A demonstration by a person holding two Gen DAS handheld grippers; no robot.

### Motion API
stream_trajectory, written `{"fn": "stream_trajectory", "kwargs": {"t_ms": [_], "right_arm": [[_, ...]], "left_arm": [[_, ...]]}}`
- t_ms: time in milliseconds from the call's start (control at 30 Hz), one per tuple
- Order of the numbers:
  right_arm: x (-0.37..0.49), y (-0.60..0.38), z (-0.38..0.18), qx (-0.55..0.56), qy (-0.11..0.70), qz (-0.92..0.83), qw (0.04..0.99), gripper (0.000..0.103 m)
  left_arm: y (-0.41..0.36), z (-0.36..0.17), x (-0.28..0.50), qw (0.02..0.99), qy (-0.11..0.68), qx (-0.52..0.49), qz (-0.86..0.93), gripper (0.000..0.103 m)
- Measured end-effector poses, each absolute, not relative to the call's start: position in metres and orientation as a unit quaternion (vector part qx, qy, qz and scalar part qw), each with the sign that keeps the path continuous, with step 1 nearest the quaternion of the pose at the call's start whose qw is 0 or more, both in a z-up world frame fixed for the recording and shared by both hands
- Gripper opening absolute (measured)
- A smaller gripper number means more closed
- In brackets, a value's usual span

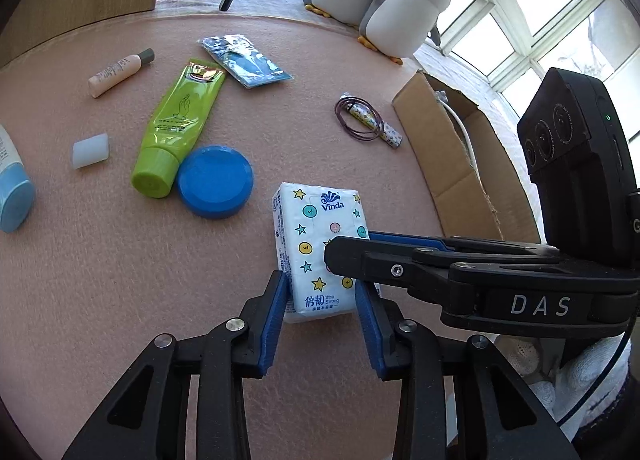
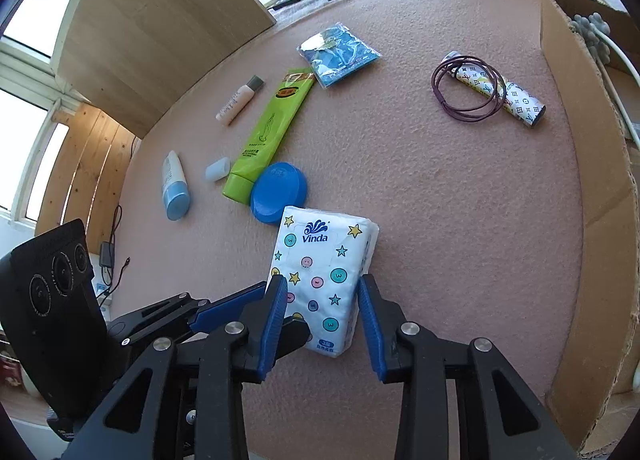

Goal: Organize objects
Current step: 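Close the right tool on the Vinda tissue pack, then carry the tissue pack with the right tool into the box and release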

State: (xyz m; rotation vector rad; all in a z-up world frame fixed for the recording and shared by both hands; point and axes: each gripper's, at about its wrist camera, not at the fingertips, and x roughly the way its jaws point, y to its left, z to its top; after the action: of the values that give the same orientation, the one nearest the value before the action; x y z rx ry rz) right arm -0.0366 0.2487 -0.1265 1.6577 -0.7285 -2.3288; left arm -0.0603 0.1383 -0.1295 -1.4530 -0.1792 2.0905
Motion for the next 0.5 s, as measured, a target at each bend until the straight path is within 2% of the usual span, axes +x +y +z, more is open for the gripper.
{"fn": "stream_trajectory", "kwargs": {"t_ms": [500], "right_arm": [[0.003, 0.298, -0.07, 0.498, -0.252, -0.828, 0.06, 0.033]], "left_arm": [[0.195, -0.073, -0.043, 0.345, -0.051, -0.495, 0.796, 0.038]]}}
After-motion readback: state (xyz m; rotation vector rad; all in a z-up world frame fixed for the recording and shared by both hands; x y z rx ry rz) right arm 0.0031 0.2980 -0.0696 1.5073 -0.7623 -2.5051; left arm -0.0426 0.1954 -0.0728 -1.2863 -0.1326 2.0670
